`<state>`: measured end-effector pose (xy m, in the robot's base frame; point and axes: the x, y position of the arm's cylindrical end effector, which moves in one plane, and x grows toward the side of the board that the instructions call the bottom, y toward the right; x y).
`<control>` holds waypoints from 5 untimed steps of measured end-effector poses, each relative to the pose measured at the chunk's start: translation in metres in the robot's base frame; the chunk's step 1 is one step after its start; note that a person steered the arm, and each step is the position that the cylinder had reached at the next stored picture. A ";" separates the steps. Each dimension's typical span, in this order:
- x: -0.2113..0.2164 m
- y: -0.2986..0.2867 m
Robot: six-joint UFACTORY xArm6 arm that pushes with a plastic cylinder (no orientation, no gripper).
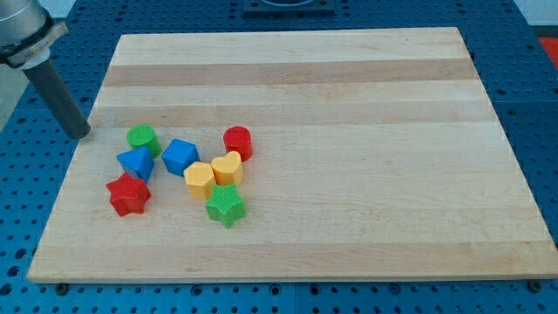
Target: Slide the green circle above the blue cube
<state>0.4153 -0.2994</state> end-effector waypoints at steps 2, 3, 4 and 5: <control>0.000 0.041; 0.007 0.054; 0.035 0.054; 0.041 0.064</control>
